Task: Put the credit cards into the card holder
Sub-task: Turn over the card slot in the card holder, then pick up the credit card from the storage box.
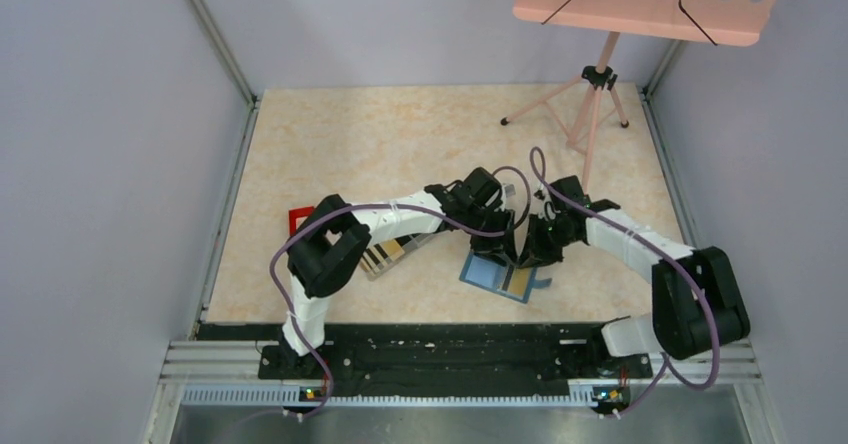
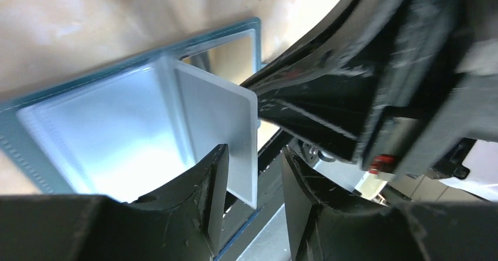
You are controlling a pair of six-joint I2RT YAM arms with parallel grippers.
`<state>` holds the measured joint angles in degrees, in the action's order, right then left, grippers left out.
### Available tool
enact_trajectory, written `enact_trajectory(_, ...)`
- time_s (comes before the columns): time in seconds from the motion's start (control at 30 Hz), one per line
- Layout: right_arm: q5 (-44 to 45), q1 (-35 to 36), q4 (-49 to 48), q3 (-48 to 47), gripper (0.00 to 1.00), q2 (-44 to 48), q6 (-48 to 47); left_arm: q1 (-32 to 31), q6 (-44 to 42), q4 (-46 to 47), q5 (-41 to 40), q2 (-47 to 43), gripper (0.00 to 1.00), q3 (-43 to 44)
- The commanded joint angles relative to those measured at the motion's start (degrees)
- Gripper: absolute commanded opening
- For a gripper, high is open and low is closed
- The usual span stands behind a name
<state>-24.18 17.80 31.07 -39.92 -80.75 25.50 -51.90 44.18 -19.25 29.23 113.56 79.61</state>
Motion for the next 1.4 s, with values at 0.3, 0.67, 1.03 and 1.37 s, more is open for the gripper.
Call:
enact_trajectory(0.3,3.1,-6.1,7.6,-10.8,0.13,6.8,-3.1,-0.8,0.8,4.4,2.1,-1.2,0.50,1.7)
enact_trajectory(0.67,-2.0,5.3,2.4,-20.3,0.25,-2.5,0.5,9.0,6.3,13.7,-1.9,-20.4,0.49,-19.7)
enact_trajectory(1.03,-6.5,16.6,-0.5,-37.6,0.42,-16.5,4.0,23.7,5.2,-1.1,-15.3,-47.9,0.36,-32.5)
enact_trajectory(1.37,-13.6,24.2,-3.2,-48.2,0.50,-29.7,5.9,26.2,-1.4,-29.1,-35.1,-48.8,0.11,-24.5)
